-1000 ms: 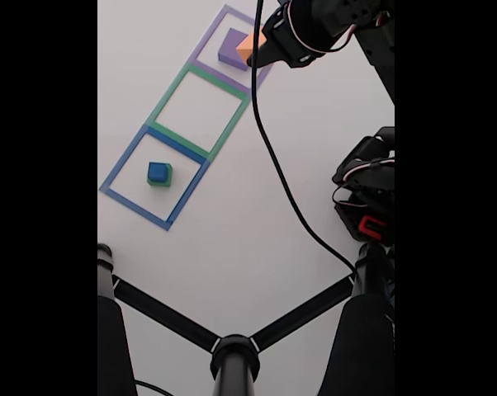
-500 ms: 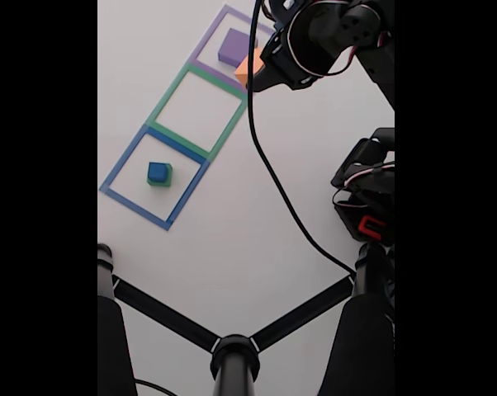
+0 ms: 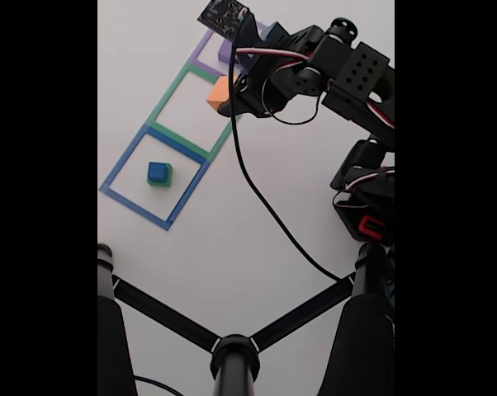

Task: Tower of hanoi

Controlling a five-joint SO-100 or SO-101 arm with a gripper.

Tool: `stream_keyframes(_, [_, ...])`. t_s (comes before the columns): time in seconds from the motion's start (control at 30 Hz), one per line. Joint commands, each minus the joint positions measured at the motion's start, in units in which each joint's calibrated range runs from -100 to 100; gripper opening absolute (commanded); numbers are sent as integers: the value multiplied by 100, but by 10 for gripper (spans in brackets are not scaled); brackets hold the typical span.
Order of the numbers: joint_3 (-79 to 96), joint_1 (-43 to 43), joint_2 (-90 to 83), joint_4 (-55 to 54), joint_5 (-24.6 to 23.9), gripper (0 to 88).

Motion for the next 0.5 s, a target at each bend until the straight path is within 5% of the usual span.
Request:
stream_keyframes(0.0, [1211,-125,-31,-2193,0,105])
stream_keyframes(0.47, [2937,43,3302,-8814,0,109])
